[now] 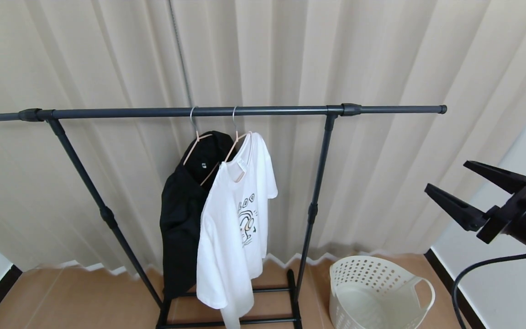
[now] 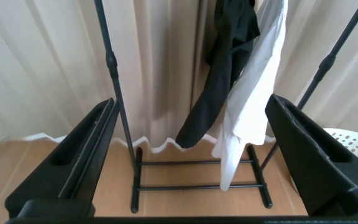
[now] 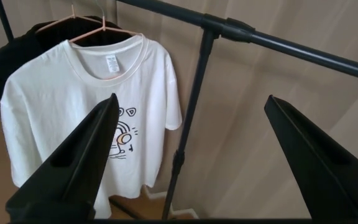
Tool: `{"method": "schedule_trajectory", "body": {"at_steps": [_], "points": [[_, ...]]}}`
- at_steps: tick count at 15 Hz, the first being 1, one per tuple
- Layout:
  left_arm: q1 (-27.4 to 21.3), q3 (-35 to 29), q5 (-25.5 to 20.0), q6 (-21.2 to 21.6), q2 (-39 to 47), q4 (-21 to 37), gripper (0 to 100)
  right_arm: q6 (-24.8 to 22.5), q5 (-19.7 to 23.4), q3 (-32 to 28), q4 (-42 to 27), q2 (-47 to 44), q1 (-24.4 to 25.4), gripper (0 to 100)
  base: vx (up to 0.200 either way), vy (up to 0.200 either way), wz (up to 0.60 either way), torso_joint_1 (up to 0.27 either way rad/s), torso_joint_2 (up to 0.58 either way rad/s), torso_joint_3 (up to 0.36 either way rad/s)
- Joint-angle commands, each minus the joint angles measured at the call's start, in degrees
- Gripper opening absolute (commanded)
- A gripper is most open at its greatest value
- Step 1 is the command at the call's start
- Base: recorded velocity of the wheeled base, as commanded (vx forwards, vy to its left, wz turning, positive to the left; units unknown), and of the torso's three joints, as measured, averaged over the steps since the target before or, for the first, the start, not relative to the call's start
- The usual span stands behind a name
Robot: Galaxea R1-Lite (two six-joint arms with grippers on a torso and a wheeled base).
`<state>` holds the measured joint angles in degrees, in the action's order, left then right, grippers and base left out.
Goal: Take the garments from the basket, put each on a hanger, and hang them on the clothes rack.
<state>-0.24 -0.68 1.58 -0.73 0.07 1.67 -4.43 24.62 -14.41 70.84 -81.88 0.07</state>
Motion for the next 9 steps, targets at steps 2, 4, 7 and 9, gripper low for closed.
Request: {"method": "schedule_trajectory", "body": {"at_steps": [2, 4, 7, 9], "points": [[0.07, -0.02, 0.0, -0.06, -0.07, 0.0, 100, -0.85, -6.61, 7.03, 0.0, 5.77, -0.6, 100, 0.0, 0.0, 0.0, 0.0, 0.0, 0.0], [0.07, -0.02, 0.0, -0.06, -0.07, 0.0, 100, -4.01, -12.67, 12.48, 0.0, 9.73, -1.22, 100, 0.0, 0.0, 0.0, 0.0, 0.0, 0.0], [0.07, -0.02, 0.0, -0.15, -0.07, 0.0, 100, -3.05, -15.92, 14.41, -11.78, 23.35, -3.33, 100, 0.0, 0.0, 0.0, 0.0, 0.0, 0.0], [0.07, -0.02, 0.0, -0.06, -0.07, 0.0, 100, -3.13, -15.57, 14.41, -26.45, 36.71, -3.5, 100, 0.0, 0.0, 0.0, 0.0, 0.0, 0.0]]}}
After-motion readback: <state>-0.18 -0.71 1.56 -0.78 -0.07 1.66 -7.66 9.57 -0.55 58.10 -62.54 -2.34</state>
